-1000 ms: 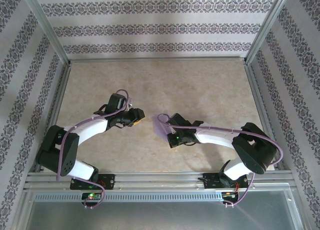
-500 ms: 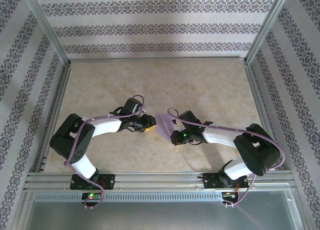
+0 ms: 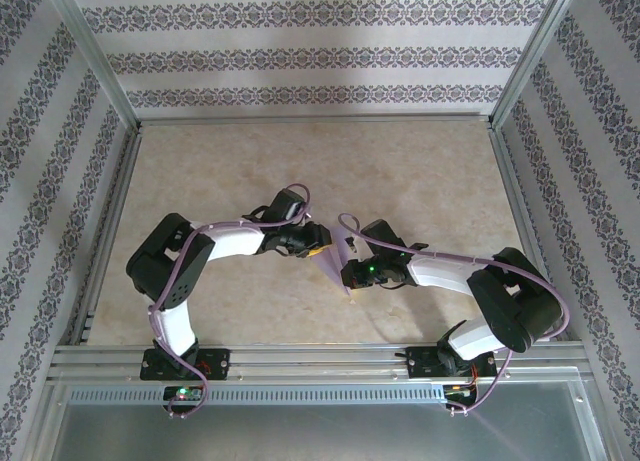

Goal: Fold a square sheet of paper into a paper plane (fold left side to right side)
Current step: Fourth fold the wing at the center of the table.

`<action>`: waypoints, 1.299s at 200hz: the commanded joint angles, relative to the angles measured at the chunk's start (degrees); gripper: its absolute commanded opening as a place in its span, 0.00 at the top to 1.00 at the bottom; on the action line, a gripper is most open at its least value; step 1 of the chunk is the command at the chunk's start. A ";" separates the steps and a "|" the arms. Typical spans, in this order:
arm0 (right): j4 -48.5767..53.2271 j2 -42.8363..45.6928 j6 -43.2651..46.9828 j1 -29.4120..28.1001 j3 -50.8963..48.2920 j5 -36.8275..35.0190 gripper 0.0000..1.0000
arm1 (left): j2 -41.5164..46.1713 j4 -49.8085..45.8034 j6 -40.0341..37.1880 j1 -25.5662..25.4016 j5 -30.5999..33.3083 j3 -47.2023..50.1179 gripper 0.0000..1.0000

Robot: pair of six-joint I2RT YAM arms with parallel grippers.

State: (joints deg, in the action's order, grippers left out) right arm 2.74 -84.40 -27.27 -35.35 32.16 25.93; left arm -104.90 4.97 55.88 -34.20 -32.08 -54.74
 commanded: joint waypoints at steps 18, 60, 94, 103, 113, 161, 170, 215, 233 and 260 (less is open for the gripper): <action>-0.90 -1.06 0.11 0.58 -0.53 1.31 0.95 | -2.13 -0.90 0.28 -0.87 0.92 -2.21 0.64; -1.07 -1.82 0.15 0.77 -0.26 1.58 0.95 | -3.61 -1.37 -0.15 -0.87 1.05 -3.25 0.64; -1.16 -2.34 0.20 0.73 -0.22 1.85 0.94 | -4.65 -2.18 -0.24 -0.90 1.44 -3.51 0.64; -1.16 -2.43 0.17 0.81 -0.24 1.93 0.94 | -4.84 -2.37 -0.41 -0.87 1.56 -3.64 0.64; -1.16 -2.44 0.15 0.82 -0.25 1.93 0.93 | -5.00 -3.13 -0.67 -0.87 1.89 -3.83 0.64; -1.11 -1.11 0.02 0.92 0.04 2.08 0.83 | -5.34 -5.89 -1.91 -0.88 3.31 -4.29 0.64; -1.16 -0.93 -0.06 0.90 0.09 2.23 0.82 | -5.38 -5.94 -1.99 -0.87 3.33 -4.27 0.64; -1.07 -0.30 -0.31 0.99 1.05 3.28 0.77 | -5.63 -6.37 -2.09 -0.87 3.69 -4.30 0.64; -0.90 0.69 -0.67 1.14 1.32 3.51 0.73 | -5.53 -6.40 -2.09 -0.89 3.74 -4.25 0.64; -0.11 2.95 -1.36 2.01 1.80 3.68 0.67 | -5.57 -6.69 -2.25 -0.87 3.76 -4.50 0.64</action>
State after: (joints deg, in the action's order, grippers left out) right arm 1.93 -84.09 -27.92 -34.39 32.23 28.51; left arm -109.06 2.13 55.33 -34.50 -30.13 -58.43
